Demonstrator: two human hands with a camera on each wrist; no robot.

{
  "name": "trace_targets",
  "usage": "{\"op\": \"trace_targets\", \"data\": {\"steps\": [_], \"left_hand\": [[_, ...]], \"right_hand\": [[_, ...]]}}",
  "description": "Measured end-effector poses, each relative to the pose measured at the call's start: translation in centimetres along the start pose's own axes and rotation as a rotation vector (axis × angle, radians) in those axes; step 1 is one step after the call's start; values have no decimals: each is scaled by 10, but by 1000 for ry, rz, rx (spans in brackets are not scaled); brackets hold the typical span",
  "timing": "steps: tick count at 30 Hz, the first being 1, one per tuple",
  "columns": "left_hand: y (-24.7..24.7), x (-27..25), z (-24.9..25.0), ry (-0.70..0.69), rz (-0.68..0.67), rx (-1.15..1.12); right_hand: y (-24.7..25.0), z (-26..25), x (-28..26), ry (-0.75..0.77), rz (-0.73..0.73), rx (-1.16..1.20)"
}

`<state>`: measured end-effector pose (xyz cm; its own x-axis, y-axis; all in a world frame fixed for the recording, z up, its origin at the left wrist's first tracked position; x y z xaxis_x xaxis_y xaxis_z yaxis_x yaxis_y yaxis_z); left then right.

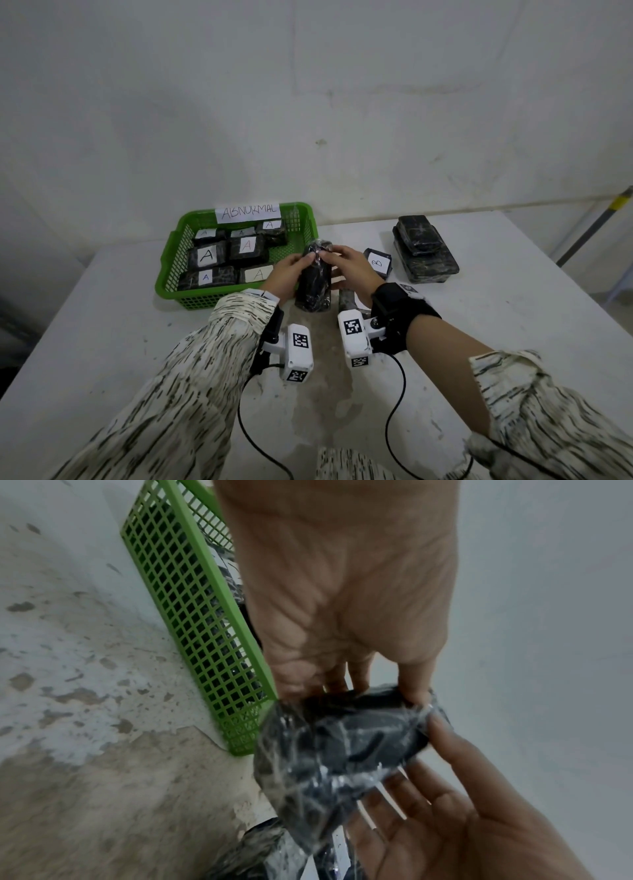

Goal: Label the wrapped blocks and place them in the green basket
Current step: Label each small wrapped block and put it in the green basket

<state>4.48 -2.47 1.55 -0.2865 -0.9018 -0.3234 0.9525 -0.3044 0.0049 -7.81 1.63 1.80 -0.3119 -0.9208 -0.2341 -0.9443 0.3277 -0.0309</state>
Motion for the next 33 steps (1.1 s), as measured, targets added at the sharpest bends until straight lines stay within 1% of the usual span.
{"op": "trace_targets", "data": {"steps": [2, 4, 7, 9, 10, 12, 14, 18, 21, 25, 26, 28, 31, 33], "left_hand": [[5, 4, 3, -33, 43, -21], [8, 5, 6, -49, 66, -35], [7, 4, 7, -60, 26, 0], [4, -1, 6, -29, -14, 7], [4, -3, 5, -21, -6, 5], [9, -3, 3, -33, 48, 8], [12, -5, 4, -46, 55, 9], [6, -7, 1, 21, -42, 22], [0, -9, -2, 75, -75, 16], [-7, -11, -7, 139, -100, -10], [-8, -10, -7, 133, -107, -6], [-6, -5, -4, 75, -61, -18], [-1, 1, 4, -46, 9, -19], [1, 2, 9, -152, 7, 18]], "right_hand": [[-6, 6, -2, -47, -94, -60], [-12, 15, -4, -72, -143, -146], [-12, 17, -3, -37, -81, -156], [-9, 14, -2, 13, -23, -142], [-7, 13, -1, 36, -3, -151], [-6, 10, -1, 65, -13, -185], [-7, 10, -3, 56, -51, -178], [-1, 9, 0, 6, 13, -52], [3, 8, 1, 9, 59, -53], [3, 7, 1, 42, 79, -108], [2, 7, 0, 52, 73, -126], [-3, 6, -2, 64, 7, -160], [-14, 6, -8, 115, -129, -262], [-15, 9, -9, 123, -167, -227]]}}
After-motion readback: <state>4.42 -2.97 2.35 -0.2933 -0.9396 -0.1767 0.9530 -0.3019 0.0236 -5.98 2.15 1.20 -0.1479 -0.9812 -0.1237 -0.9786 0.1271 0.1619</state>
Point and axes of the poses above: each hand's wrist, its own x-axis towards the middle knuckle, its own y-axis out of the back of the hand, z = x × y, the point moved 6 cm from there along x, towards the middle knuckle, and after that the axes turned 7 degrees about z, right-handed, at the moved point
